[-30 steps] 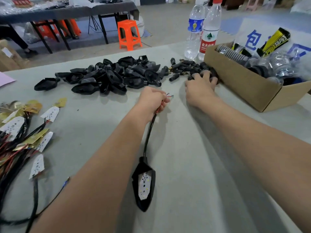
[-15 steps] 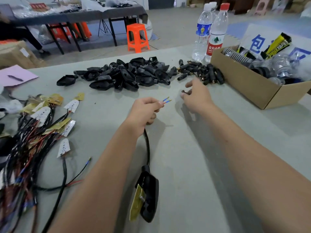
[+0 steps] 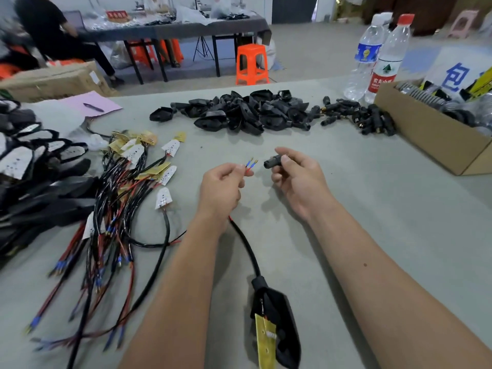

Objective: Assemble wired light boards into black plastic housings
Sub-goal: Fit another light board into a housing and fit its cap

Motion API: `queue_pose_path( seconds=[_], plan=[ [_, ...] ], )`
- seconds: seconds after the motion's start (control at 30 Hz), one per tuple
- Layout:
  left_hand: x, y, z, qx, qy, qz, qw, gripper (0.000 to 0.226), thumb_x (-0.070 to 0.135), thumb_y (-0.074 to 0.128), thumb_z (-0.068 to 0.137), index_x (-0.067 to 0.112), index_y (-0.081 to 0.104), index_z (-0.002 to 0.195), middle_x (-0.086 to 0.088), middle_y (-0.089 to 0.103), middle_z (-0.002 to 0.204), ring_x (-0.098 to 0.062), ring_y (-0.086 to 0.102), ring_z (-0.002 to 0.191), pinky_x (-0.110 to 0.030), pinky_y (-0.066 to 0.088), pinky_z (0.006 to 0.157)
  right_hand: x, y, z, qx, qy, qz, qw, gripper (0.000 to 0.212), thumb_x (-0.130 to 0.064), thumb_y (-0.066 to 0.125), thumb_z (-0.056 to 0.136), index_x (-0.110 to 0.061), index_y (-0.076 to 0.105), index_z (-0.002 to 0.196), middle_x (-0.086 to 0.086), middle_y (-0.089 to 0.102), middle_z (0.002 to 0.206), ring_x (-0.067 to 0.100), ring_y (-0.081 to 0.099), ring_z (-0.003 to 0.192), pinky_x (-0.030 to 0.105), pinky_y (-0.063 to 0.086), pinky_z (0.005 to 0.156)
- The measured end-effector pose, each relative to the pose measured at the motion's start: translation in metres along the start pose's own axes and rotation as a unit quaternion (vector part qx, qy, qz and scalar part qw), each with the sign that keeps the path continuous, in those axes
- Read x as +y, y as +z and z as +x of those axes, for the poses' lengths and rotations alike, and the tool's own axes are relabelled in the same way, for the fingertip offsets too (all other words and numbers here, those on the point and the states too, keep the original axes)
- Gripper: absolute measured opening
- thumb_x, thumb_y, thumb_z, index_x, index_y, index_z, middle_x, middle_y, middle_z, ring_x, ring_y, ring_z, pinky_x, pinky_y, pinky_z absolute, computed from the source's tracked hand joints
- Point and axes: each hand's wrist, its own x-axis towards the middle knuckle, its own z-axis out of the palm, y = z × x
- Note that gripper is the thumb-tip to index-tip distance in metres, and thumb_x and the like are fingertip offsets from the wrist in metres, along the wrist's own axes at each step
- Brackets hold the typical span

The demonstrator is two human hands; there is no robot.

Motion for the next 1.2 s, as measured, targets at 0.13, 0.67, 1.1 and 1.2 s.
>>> queue_pose_path(
  seconds=[0.13, 0.67, 1.1, 1.2],
  plan=[
    [-0.003, 0.002, -0.003, 0.003, 0.032, 0.021, 0.999, 0.019, 0.014, 0.062, 0.1, 0.01, 0.076, 0.089, 0.004, 0.056, 0.065, -0.005, 0.034, 0.039, -0.013, 0.028, 0.04, 0.002, 0.0, 0.002, -0.005, 0.007, 0.016, 1.0, 0.023, 0.0, 0.044, 0.107, -0.003, 0.061, 0.121, 0.01, 0.074, 0.089, 0.012, 0.055, 0.056, 0.021, 0.046, 0.055],
    [-0.011, 0.002, 0.001, 0.028, 0.027, 0.053, 0.998, 0.012, 0.023, 0.077, 0.089, 0.015, 0.07, 0.082, 0.005, 0.075, 0.07, -0.001, 0.046, 0.045, -0.024, 0.038, 0.055, 0.003, 0.001, 0.0, -0.023, -0.01, -0.004, 1.0, 0.027, 0.003, 0.044, 0.106, 0.004, 0.059, 0.129, 0.017, 0.068, 0.093, 0.012, 0.053, 0.059, 0.021, 0.046, 0.057],
    [-0.002, -0.003, -0.004, -0.004, -0.005, -0.089, 0.996, 0.012, -0.006, 0.068, 0.092, 0.004, 0.065, 0.099, -0.014, 0.078, 0.084, -0.023, 0.075, 0.068, -0.023, 0.058, 0.065, 0.009, -0.001, 0.001, -0.049, -0.054, -0.053, 0.996, 0.019, 0.004, 0.056, 0.101, -0.001, 0.066, 0.116, 0.008, 0.073, 0.082, 0.012, 0.054, 0.06, 0.02, 0.049, 0.06],
    [-0.004, 0.001, -0.004, 0.059, -0.014, -0.104, 0.993, 0.016, -0.007, 0.075, 0.086, 0.004, 0.064, 0.09, -0.012, 0.075, 0.077, -0.025, 0.076, 0.066, -0.029, 0.063, 0.071, 0.008, -0.002, -0.001, -0.079, -0.046, -0.055, 0.994, 0.018, 0.002, 0.061, 0.099, 0.001, 0.066, 0.117, 0.001, 0.073, 0.075, 0.011, 0.053, 0.059, 0.019, 0.049, 0.061]
  ],
)
